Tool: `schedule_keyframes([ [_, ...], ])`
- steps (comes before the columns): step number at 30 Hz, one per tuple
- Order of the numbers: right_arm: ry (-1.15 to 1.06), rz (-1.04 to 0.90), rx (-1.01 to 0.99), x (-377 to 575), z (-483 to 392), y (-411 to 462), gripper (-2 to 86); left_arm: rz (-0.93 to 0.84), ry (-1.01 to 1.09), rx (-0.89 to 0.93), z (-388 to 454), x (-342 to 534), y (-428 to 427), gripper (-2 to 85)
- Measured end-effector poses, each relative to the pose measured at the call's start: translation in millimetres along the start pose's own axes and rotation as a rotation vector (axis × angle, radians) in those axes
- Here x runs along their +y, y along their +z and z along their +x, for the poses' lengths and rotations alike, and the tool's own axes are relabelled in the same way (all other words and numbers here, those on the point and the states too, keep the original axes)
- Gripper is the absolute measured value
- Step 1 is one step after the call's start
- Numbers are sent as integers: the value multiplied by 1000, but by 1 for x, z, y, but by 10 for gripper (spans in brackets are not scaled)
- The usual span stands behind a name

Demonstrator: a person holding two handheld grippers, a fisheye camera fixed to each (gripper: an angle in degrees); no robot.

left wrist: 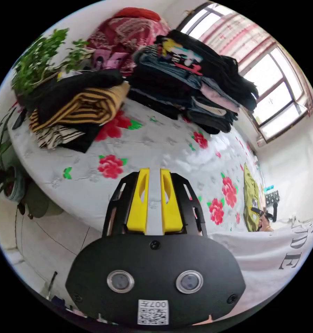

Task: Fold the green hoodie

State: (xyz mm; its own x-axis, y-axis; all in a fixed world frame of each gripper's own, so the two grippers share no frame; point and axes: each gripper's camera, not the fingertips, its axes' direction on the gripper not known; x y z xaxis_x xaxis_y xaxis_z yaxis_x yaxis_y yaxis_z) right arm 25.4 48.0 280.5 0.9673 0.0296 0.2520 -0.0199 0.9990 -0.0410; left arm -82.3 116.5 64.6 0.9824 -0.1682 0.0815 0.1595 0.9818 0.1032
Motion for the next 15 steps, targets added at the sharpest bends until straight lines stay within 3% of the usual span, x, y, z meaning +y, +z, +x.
schedule_keyframes([
  [5,58,-141,-18,-12,35,51,141,-145,220,108,102,-1,47,65],
  [6,72,-28,-8,-10,35,43,140,-170,268,123,123,1,55,65],
  [12,158,20,66,-16,20,34,83,-209,439,131,190,11,68,69],
  [15,-9,25,75,-20,-19,26,46,-221,492,111,205,15,72,69],
])
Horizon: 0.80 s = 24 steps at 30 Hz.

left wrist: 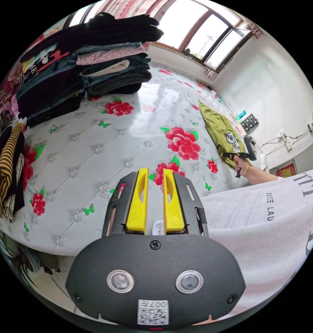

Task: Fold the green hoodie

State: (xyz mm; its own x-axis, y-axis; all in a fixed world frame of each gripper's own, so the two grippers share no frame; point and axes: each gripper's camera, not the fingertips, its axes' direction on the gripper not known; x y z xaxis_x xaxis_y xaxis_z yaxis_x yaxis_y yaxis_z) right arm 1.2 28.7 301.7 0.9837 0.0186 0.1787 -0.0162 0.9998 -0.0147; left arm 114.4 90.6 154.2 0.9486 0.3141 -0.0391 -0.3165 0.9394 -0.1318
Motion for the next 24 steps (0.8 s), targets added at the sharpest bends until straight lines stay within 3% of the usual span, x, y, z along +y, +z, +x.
schedule_keyframes([
  [4,-209,74,-174,-1,-65,-34,21,2,4,21,7,1,4,68],
  [7,-519,67,-354,14,-152,-63,13,24,14,32,10,4,2,69],
  [12,-1190,-203,-911,94,-295,-102,18,29,55,44,13,12,-1,82],
  [14,-1338,-314,-842,108,-317,-103,26,11,64,51,11,17,0,86],
  [19,-1055,-192,-923,82,-239,-119,47,-77,64,42,3,39,9,94],
  [21,-823,-10,-851,87,-162,-134,57,-108,92,1,3,47,12,95],
  [24,-501,103,-704,114,-56,-141,66,-201,206,-107,13,53,28,94],
])
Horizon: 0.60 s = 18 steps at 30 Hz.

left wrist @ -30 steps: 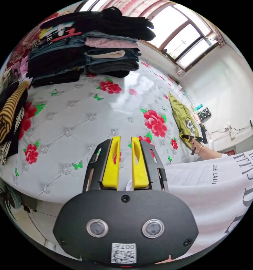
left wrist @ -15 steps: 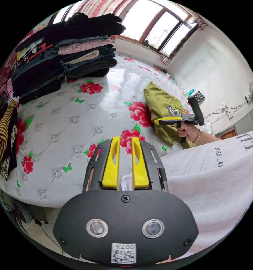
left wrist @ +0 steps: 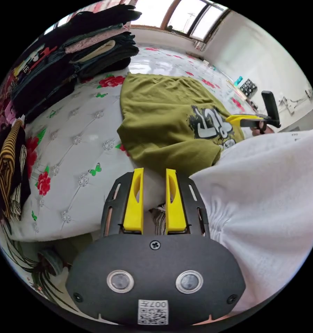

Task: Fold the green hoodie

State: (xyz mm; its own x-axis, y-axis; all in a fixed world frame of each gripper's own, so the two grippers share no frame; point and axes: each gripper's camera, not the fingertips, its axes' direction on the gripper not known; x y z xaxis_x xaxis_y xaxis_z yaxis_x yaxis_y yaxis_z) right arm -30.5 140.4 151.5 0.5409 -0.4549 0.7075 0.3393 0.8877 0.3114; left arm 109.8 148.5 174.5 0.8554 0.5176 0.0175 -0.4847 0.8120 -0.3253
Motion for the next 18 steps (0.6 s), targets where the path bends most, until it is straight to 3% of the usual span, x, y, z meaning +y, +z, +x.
schedule_keyframes([
  [3,179,-43,217,66,21,-35,75,-65,133,-87,16,-9,18,95],
  [6,216,-95,334,104,1,-37,89,-85,237,-101,28,-27,30,100],
  [10,185,-207,397,113,-29,7,108,-125,449,-188,56,-46,44,103],
  [12,180,-350,445,113,-38,45,118,-96,512,-227,68,-50,36,102],
  [18,189,-340,532,117,-51,62,113,-18,555,-213,72,-55,4,99],
])
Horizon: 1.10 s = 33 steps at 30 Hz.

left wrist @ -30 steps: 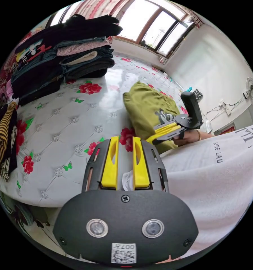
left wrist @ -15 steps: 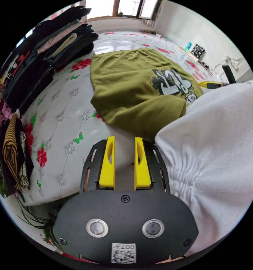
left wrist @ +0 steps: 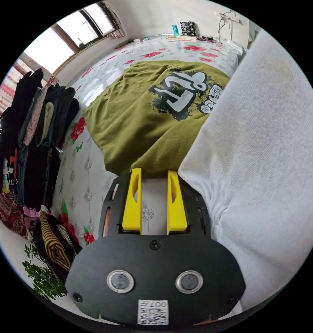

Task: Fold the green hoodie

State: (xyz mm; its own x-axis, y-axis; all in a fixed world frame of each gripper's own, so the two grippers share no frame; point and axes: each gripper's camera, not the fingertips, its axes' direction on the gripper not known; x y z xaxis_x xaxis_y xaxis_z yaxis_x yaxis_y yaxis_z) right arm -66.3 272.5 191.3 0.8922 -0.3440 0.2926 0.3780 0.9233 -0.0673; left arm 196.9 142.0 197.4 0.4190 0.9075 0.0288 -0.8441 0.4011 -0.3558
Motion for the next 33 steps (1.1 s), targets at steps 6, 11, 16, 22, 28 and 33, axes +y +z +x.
schedule_keyframes([
  [6,194,-75,-219,-30,30,40,42,72,43,101,-6,-19,-2,67],
  [11,153,237,-157,-43,41,-67,5,-2,32,131,-25,-56,22,4],
  [16,86,499,-11,-75,55,-163,1,-12,-329,270,-109,-97,45,-6],
  [22,155,431,-91,-122,73,-146,28,-100,-395,209,-132,-119,63,-7],
  [28,168,437,-122,-60,50,-136,84,-113,-419,195,-127,-119,71,-7],
  [33,167,360,-80,-29,24,-106,107,-132,-443,215,-129,-118,79,-6],
])
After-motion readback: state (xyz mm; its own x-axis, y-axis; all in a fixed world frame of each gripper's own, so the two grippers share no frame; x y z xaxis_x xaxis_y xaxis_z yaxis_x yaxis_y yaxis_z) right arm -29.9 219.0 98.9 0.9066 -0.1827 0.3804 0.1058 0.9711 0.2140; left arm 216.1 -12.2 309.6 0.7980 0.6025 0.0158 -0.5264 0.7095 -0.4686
